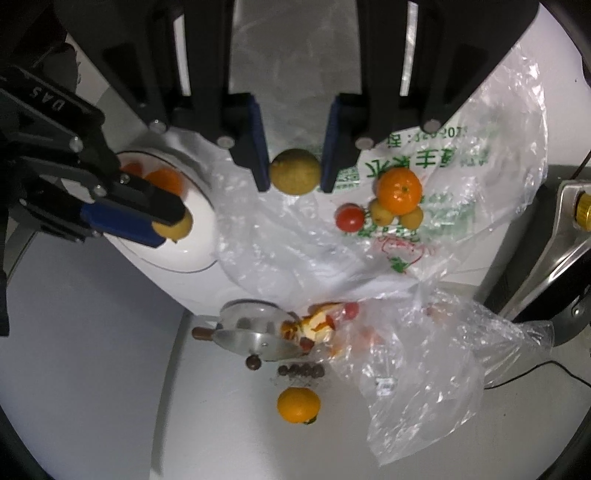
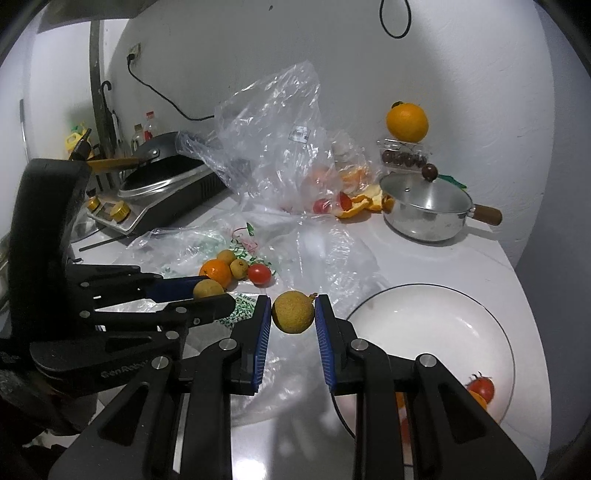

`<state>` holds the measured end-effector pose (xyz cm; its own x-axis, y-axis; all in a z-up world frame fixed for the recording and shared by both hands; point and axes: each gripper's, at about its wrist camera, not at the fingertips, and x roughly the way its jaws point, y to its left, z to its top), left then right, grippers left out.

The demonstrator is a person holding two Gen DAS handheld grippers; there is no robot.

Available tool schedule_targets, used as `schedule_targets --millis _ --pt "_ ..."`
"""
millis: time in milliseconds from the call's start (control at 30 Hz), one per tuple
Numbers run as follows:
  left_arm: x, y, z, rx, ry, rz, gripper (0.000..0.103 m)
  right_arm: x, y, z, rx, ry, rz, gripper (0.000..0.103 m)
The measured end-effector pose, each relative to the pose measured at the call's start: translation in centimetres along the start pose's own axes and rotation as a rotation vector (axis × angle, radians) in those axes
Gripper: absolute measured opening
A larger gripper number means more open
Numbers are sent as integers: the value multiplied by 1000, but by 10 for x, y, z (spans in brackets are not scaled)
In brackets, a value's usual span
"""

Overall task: Organize fruits
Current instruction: 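Carry both yellow fruits in the left and right grippers over the white plate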

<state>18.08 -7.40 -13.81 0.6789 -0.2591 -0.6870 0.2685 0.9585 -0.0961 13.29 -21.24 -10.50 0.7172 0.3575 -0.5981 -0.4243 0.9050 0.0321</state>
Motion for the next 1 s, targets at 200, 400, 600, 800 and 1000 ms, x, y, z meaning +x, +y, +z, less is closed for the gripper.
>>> schedule_targets --millis 200,400,600,800,1000 --pt "-9 -18 -1 13 -13 -10 28 -18 -11 -8 15 -14 -18 26" --pt "-12 -37 -1 34 -16 -20 28 -30 -24 -16 31 -19 -36 26" --pt "-13 -56 -1 54 -16 -32 28 -40 -39 -24 51 -23 -50 26" --pt "-11 -76 0 75 -12 -46 28 -45 -55 -33 68 -17 -65 26" --pt "-6 -93 4 112 -12 -33 28 -48 -71 -39 91 -17 -76 26"
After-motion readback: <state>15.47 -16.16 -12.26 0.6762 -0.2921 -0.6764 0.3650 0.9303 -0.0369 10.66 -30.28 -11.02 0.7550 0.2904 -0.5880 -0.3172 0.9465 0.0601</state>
